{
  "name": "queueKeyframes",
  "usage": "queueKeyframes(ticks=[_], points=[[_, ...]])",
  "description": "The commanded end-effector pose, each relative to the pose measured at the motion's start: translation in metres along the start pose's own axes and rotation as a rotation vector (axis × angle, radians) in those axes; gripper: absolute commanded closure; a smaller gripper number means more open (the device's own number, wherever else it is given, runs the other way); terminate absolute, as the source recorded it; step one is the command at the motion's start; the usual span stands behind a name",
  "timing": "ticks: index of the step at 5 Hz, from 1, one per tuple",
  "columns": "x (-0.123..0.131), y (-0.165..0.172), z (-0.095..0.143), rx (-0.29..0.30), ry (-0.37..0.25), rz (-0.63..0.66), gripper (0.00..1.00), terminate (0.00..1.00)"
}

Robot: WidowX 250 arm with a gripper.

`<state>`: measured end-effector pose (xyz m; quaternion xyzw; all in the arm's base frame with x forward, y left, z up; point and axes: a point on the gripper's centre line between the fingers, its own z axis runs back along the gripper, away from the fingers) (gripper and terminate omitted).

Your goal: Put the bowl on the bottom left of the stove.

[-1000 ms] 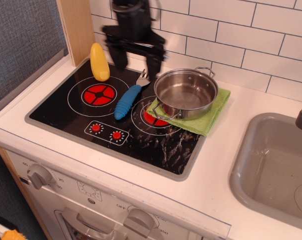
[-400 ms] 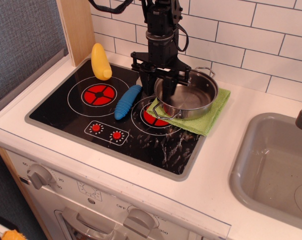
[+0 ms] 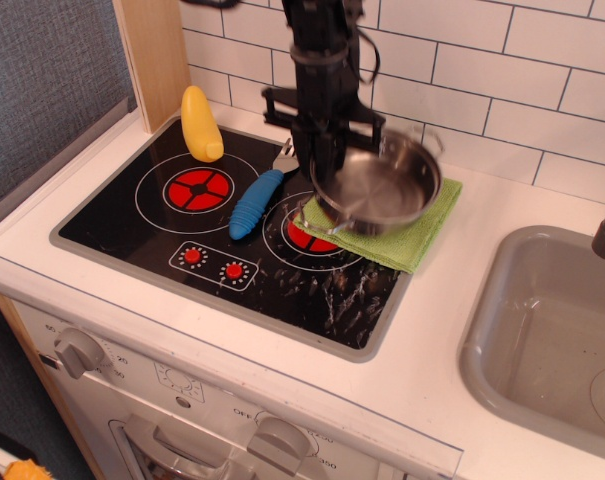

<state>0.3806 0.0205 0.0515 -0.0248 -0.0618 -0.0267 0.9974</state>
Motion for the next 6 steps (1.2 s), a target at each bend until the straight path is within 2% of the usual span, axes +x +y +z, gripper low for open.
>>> queueKeyframes(ticks=[1,3,4,5,6], points=[[-0.025,0.047,0.079,-0.012,-0.169,0.143,1.00,0.00],[-0.112,0.132,0.079,0.114,-0.110,0.389,1.00,0.00],[-0.123,0.173,0.067,0.112,-0.078,0.412,1.00,0.00],[-0.128,0.182,0.043,0.130,0.006,0.442,1.00,0.00],[-0.122,0.183,0.018,0.127,0.052,0.464,1.00,0.00]])
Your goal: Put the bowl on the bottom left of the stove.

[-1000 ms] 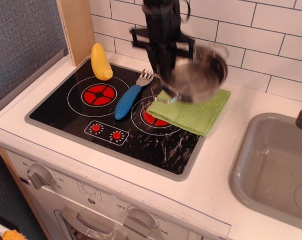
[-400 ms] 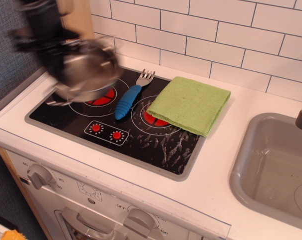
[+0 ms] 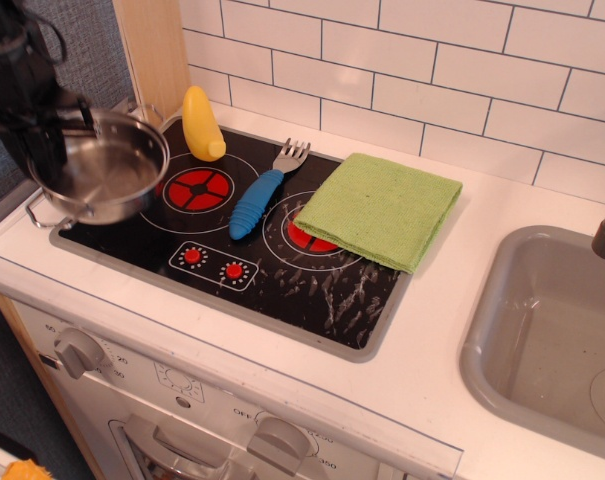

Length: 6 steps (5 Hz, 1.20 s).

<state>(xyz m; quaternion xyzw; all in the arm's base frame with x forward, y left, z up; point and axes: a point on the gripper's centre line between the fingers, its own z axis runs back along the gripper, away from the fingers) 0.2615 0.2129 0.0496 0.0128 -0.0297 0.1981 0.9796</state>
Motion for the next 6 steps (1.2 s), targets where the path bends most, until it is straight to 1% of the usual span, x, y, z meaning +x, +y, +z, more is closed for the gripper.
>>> queueKeyframes(ticks=[1,2,3,4,5,6], points=[[0.004,-0.014,-0.021,0.020,0.035,-0.005,1.00,0.00],[0.003,-0.021,-0.016,0.003,0.024,-0.008,0.00,0.00],[0.008,-0.024,0.025,0.016,-0.101,-0.054,0.00,0.00],[0.007,-0.031,0.072,0.057,-0.224,-0.159,0.00,0.00],[0.008,-0.039,0.078,0.007,-0.224,-0.231,0.00,0.00],[0.009,-0.044,0.066,-0.019,-0.170,-0.290,0.00,0.00]])
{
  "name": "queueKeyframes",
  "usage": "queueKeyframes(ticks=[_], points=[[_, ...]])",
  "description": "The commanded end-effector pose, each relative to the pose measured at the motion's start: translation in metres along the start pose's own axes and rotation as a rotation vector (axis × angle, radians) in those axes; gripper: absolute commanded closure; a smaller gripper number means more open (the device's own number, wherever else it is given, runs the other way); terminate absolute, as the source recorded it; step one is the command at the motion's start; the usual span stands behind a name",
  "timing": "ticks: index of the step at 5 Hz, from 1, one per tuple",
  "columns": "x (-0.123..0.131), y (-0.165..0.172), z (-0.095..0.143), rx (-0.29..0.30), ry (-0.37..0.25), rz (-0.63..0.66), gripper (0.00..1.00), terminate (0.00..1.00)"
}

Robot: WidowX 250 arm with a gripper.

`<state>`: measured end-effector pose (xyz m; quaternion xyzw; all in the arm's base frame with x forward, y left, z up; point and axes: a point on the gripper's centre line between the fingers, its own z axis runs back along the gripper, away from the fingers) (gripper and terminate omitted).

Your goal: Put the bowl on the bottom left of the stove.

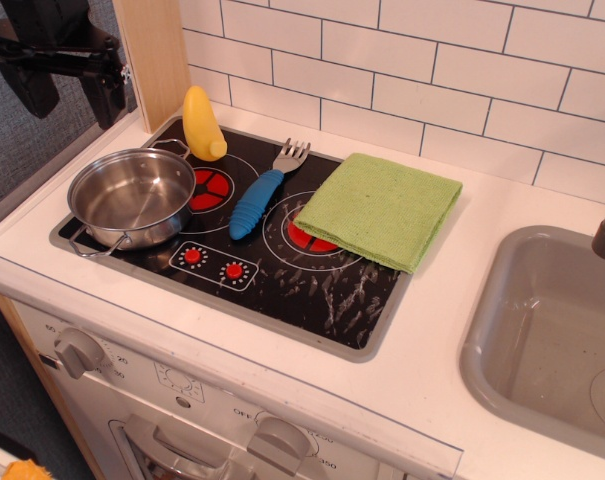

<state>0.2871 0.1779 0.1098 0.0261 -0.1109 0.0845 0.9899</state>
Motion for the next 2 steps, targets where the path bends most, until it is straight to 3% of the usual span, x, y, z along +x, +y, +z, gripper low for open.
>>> queueKeyframes(ticks=[1,2], points=[[-0.0033,-0.0034,0.0065,-0.011,-0.003,-0.063,0.00,0.00],[-0.0033,-0.0034,0.0065,-0.011,-0.003,-0.063,0.00,1.00]])
